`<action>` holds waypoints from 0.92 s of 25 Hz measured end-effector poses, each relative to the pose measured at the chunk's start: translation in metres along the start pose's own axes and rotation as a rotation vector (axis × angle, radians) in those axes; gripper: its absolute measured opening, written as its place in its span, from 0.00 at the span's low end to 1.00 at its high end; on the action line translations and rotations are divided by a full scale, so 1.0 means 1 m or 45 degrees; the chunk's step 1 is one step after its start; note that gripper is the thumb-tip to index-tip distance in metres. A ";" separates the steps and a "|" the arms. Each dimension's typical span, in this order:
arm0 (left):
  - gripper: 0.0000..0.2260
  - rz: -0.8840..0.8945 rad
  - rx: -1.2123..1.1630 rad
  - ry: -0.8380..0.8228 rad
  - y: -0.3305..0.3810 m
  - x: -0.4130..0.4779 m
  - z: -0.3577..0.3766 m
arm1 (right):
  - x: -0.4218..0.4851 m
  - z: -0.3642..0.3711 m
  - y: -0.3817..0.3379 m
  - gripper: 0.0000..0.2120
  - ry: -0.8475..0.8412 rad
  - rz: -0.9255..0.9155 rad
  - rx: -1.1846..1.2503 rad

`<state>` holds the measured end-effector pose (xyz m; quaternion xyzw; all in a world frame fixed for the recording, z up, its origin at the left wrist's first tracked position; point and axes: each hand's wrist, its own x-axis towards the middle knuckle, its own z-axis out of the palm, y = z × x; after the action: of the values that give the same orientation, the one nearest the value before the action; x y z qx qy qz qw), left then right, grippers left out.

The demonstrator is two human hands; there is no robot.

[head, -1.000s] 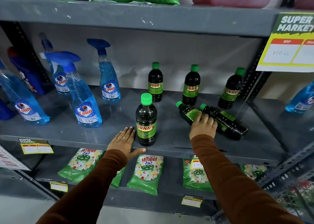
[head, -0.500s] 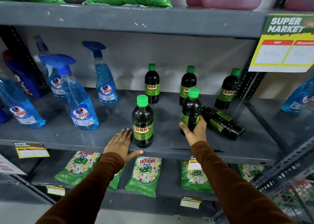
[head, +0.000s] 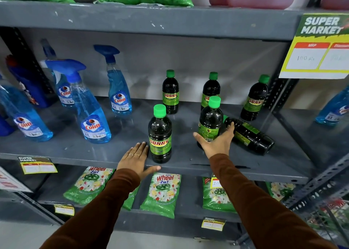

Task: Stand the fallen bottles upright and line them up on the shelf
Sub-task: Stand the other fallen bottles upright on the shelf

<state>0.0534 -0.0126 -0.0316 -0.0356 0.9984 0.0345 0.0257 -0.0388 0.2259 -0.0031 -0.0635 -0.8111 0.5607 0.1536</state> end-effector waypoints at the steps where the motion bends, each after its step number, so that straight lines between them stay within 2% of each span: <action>1: 0.62 0.000 0.002 0.003 0.000 0.000 0.000 | 0.001 0.003 -0.003 0.58 0.057 -0.009 -0.102; 3: 0.63 0.000 0.010 0.000 0.001 0.000 0.000 | 0.003 0.005 -0.005 0.55 0.099 -0.001 -0.135; 6: 0.63 0.000 0.013 -0.005 0.000 -0.001 0.001 | 0.003 0.001 -0.001 0.51 -0.022 0.039 0.034; 8: 0.62 0.002 0.013 0.011 0.000 0.000 0.001 | 0.001 0.003 0.000 0.52 -0.067 0.039 0.153; 10: 0.63 0.001 0.014 0.008 0.000 0.000 0.001 | 0.002 0.007 0.000 0.55 -0.006 0.055 0.072; 12: 0.63 -0.001 0.021 0.001 0.001 0.000 0.001 | 0.005 0.005 0.001 0.51 0.002 0.060 -0.054; 15: 0.63 0.000 0.034 0.001 -0.001 0.000 0.001 | 0.011 -0.013 0.002 0.40 -0.157 0.097 -0.111; 21: 0.63 -0.015 0.027 -0.002 -0.001 0.001 0.003 | 0.016 -0.049 0.009 0.24 -0.551 0.045 -0.034; 23: 0.63 -0.032 0.017 0.004 0.001 -0.002 0.004 | 0.014 -0.058 0.011 0.24 -0.641 0.055 -0.009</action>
<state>0.0550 -0.0110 -0.0354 -0.0481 0.9982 0.0275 0.0249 -0.0340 0.2857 0.0077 0.0605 -0.8242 0.5592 -0.0655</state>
